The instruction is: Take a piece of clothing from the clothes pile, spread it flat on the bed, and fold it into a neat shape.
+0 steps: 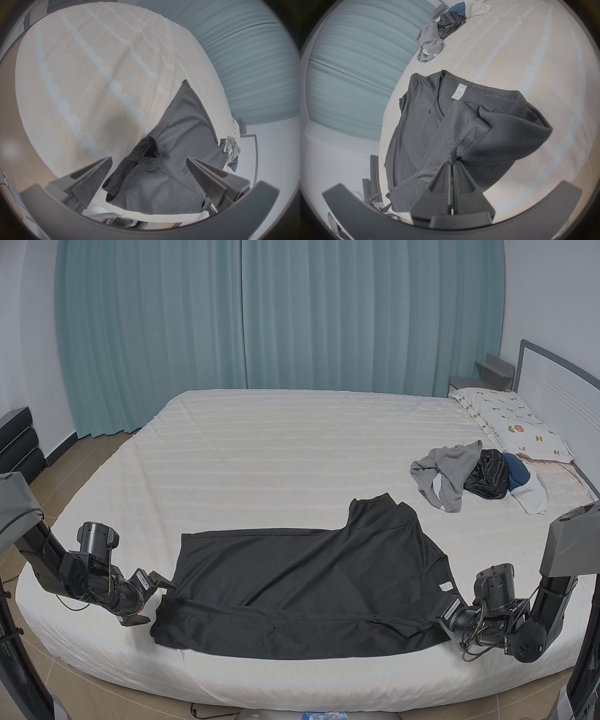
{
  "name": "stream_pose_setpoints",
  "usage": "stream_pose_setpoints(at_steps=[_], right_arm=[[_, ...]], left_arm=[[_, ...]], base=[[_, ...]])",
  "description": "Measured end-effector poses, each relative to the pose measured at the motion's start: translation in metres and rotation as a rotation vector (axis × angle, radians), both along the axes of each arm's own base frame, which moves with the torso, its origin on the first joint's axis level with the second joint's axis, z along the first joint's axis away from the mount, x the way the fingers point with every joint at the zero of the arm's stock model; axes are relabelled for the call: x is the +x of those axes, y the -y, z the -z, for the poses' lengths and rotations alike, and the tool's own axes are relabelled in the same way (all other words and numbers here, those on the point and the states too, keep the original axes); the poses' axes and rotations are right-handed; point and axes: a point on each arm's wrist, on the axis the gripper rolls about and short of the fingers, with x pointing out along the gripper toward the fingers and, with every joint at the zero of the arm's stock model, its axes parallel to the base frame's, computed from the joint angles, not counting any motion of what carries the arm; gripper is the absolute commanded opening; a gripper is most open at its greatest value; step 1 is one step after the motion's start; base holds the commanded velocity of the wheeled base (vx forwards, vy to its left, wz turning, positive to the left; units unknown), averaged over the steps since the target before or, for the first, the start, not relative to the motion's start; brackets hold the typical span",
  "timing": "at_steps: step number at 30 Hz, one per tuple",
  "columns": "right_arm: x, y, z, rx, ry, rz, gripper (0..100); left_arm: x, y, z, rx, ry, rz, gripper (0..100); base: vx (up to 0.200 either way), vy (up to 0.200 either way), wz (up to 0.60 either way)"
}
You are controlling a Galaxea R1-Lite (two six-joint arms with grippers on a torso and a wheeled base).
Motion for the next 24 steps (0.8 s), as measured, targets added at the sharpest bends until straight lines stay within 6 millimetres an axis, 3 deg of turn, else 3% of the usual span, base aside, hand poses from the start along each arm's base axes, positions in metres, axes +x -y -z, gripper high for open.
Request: stream_pose_setpoints(at_steps=[8, 9, 19, 24], right_arm=[[-0.006, 0.000, -0.005, 0.001, 0.008, -0.008, 0], [-0.007, 0.000, -0.006, 0.000, 0.009, -0.011, 100], [-0.019, -0.004, -0.010, -0.014, 0.005, -0.052, 100], [-0.016, 0.000, -0.015, -0.005, 0.030, -0.033, 100]], left_arm=[[0.000, 0.000, 0.000, 0.001, 0.000, 0.000, 100], [0.000, 0.000, 0.000, 0.001, 0.000, 0.000, 100], [0.000, 0.000, 0.000, 0.001, 0.000, 0.000, 100], [0.000, 0.000, 0.000, 0.001, 0.000, 0.000, 100]], base=[[0.000, 0.000, 0.00], [0.000, 0.000, 0.00], [0.000, 0.000, 0.00], [0.000, 0.000, 0.00]])
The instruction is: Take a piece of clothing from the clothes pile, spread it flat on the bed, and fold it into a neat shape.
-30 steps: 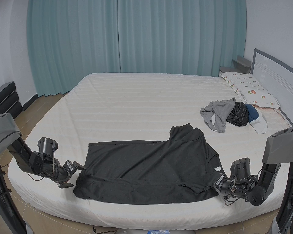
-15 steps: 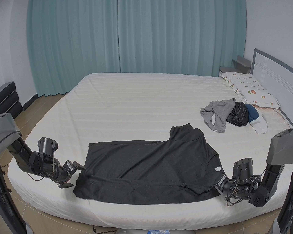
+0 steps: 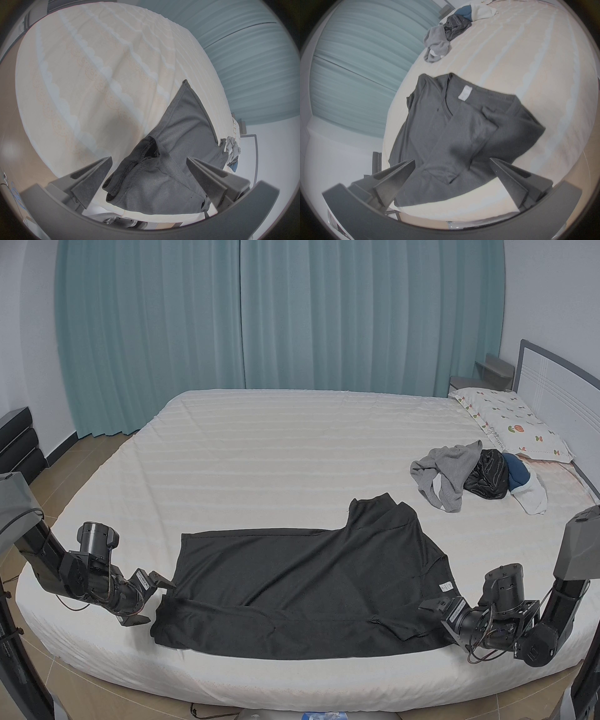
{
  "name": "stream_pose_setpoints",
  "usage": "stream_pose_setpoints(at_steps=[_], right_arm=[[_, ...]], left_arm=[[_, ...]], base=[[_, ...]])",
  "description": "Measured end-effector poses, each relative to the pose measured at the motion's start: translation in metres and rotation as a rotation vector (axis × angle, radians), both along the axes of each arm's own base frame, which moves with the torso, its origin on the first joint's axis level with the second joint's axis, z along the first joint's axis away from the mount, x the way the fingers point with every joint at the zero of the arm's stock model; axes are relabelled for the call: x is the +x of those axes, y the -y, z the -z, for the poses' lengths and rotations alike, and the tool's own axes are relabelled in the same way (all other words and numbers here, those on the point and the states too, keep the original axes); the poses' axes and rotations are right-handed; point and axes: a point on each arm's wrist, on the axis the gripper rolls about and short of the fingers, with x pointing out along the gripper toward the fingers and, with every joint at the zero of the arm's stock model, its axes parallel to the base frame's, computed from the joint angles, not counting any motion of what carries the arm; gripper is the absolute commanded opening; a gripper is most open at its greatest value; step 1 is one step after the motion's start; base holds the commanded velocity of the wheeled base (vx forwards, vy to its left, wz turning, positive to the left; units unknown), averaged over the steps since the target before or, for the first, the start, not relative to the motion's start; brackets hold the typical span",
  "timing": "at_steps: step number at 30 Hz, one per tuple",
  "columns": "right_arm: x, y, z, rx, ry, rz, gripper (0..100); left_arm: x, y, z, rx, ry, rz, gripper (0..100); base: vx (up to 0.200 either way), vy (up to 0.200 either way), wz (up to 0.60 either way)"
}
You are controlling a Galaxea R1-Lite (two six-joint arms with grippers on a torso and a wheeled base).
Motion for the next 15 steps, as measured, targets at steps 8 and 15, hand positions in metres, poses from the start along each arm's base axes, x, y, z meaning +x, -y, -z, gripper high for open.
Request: stream_pose_setpoints(at_steps=[8, 15], right_arm=[[0.010, 0.015, -0.022, 0.039, 0.096, 0.059, 100], [0.021, 0.013, -0.025, 0.054, 0.126, 0.069, 100]], left_arm=[[0.000, 0.000, 0.000, 0.000, 0.000, 0.000, 100], [0.000, 0.000, 0.000, 0.000, 0.000, 0.000, 100]], base=[[0.000, 0.000, 0.00], [0.000, 0.000, 0.00]])
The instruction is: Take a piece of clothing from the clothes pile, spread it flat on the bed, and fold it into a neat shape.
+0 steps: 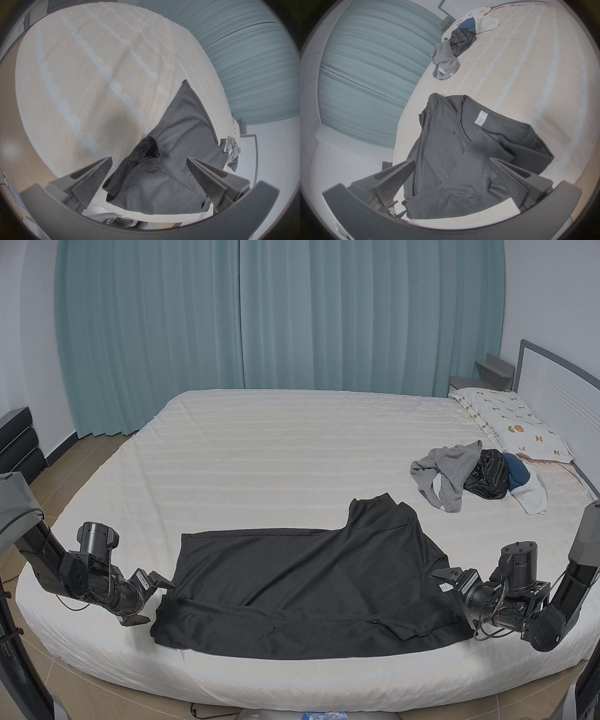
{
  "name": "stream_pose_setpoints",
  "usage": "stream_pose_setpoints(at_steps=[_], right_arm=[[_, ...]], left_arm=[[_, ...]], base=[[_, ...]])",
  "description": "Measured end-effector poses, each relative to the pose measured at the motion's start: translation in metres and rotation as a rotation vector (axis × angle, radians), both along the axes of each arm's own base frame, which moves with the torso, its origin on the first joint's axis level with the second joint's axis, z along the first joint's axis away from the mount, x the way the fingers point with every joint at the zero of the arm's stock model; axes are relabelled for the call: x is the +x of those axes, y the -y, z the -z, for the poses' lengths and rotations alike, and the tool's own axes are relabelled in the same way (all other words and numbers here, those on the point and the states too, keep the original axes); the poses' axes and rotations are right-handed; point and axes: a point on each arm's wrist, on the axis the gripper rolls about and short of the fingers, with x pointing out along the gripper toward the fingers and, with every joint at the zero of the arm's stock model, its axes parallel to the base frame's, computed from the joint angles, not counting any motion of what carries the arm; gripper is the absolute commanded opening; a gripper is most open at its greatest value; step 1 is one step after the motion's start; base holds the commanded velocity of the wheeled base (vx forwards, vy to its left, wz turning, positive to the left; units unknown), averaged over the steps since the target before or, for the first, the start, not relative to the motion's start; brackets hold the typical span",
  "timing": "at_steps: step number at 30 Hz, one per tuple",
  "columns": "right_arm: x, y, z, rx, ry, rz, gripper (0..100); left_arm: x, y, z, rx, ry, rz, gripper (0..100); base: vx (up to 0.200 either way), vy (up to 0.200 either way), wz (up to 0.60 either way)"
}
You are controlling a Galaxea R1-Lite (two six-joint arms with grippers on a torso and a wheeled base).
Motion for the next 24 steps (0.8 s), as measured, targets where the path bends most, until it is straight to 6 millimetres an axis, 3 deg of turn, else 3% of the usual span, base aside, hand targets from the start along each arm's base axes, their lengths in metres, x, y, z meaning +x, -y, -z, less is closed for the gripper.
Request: stream_pose_setpoints(at_steps=[9, 15, 24], right_arm=[[0.017, -0.005, 0.026, -0.007, -0.003, -0.006, 100], [0.007, -0.003, 0.044, -0.064, -0.067, -0.037, 100], [-0.008, 0.003, 0.036, -0.075, -0.075, -0.039, 100]], left_arm=[[0.000, 0.000, 0.000, 0.000, 0.000, 0.000, 100], [0.000, 0.000, 0.000, 0.000, 0.000, 0.000, 100], [0.000, 0.000, 0.000, 0.000, 0.000, 0.000, 100]], base=[[0.000, 0.000, 0.00], [0.000, 0.000, 0.00], [0.000, 0.000, 0.00]])
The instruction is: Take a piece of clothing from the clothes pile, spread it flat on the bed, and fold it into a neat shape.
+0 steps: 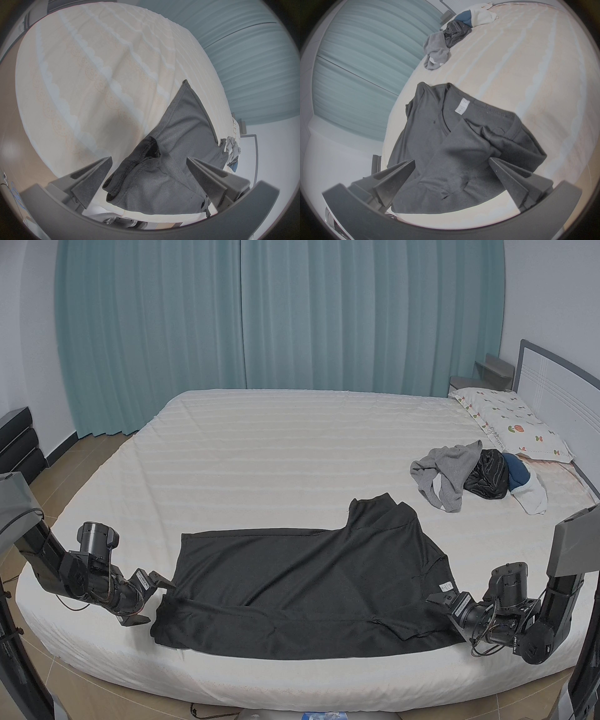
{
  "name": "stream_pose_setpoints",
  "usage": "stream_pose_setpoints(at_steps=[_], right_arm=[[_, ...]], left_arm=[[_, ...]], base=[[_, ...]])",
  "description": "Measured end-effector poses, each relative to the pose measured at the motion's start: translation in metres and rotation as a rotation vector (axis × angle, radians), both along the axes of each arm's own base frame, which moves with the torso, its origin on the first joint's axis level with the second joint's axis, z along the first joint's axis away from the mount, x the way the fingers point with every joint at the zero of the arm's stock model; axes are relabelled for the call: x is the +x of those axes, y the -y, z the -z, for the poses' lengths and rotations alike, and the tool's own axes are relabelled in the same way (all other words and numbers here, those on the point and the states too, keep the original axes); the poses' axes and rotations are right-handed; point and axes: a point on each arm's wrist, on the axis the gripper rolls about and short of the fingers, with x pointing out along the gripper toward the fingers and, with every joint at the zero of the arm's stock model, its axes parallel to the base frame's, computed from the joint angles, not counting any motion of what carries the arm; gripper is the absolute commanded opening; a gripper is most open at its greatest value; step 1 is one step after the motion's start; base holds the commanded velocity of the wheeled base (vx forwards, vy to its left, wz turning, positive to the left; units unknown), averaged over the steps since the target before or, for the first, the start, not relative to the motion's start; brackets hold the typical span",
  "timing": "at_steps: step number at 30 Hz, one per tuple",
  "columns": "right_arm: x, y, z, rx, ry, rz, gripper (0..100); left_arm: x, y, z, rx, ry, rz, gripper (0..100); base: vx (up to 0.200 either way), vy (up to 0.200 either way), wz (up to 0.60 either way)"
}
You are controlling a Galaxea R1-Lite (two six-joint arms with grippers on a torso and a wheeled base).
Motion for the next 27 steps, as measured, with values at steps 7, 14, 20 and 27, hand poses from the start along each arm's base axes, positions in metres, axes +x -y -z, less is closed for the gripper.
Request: stream_pose_setpoints(at_steps=[7, 14, 20, 27], right_arm=[[0.003, 0.007, -0.016, 0.020, 0.064, 0.029, 100], [0.004, 0.011, -0.019, 0.027, 0.078, 0.045, 100], [0.004, 0.011, -0.021, 0.034, 0.085, 0.044, 100], [0.005, 0.011, -0.022, 0.036, 0.091, 0.045, 100]], left_arm=[[0.000, 0.000, 0.000, 0.002, 0.000, -0.003, 100], [-0.002, 0.000, -0.001, -0.015, -0.009, -0.029, 100], [-0.001, -0.002, -0.005, -0.037, 0.000, -0.061, 100], [-0.003, -0.001, -0.007, -0.036, 0.007, -0.057, 100]], base=[[0.000, 0.000, 0.00], [0.000, 0.000, 0.00], [0.000, 0.167, 0.00], [0.000, 0.029, 0.00]])
